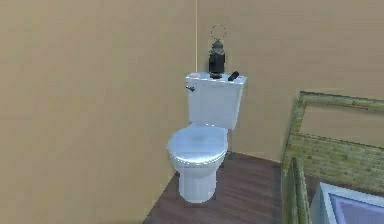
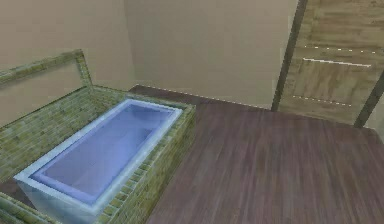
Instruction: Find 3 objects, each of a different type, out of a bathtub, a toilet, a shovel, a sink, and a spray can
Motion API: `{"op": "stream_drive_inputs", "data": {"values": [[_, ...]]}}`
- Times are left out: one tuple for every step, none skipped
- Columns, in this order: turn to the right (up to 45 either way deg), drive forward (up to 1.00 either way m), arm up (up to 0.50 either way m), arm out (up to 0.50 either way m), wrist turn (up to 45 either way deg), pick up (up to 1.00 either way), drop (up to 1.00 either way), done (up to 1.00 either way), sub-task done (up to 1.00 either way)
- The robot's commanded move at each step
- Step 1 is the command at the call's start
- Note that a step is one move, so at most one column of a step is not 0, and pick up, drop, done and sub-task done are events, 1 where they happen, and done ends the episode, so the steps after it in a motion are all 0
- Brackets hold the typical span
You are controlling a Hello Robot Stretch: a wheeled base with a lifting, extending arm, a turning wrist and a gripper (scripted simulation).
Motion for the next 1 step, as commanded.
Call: {"op": "stream_drive_inputs", "data": {"values": [[0.0,0.00,0.00,0.00,0.0,0.00,0.00,1.00,0.00]]}}
